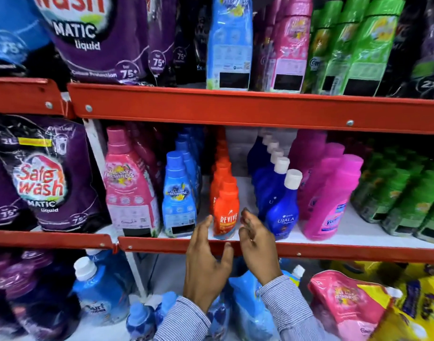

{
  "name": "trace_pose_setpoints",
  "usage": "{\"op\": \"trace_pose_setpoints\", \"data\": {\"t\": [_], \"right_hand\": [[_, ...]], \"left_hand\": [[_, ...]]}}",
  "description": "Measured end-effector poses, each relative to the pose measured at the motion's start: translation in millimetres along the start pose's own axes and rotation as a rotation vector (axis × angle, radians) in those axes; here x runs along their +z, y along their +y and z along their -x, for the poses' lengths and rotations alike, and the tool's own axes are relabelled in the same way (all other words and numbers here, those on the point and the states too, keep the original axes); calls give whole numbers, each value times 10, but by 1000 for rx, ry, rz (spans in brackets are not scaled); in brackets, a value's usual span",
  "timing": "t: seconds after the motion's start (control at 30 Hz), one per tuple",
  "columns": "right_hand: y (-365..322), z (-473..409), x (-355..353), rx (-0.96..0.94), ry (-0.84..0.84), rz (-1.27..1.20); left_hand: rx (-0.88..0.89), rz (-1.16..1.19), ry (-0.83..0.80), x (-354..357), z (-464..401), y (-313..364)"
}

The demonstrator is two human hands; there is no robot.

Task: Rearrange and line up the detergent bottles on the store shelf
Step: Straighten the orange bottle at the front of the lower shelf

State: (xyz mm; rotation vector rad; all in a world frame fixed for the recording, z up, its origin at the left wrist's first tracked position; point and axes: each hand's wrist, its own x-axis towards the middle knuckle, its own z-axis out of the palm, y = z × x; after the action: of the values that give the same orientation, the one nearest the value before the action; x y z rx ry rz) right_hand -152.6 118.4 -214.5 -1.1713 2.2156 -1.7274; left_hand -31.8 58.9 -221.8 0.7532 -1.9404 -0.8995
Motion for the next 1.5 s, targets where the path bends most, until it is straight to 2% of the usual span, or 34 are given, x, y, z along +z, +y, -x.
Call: {"op": "trace_pose_setpoints", "data": {"t": [0.27, 1.2, 1.3, 1.5], "right_hand": [[13, -27, 40, 18, -77, -59], [27, -4, -21, -20, -151, -171], [46, 52, -65, -17, -52, -207], [194, 258, -411, -12, 342, -263]], "left_hand": [[-21, 16, -83, -23, -27, -17], [-27, 15, -16, -14, -89, -30], [4, 25, 21, -11, -54, -26], [159, 73, 78, 162, 76, 144]]}}
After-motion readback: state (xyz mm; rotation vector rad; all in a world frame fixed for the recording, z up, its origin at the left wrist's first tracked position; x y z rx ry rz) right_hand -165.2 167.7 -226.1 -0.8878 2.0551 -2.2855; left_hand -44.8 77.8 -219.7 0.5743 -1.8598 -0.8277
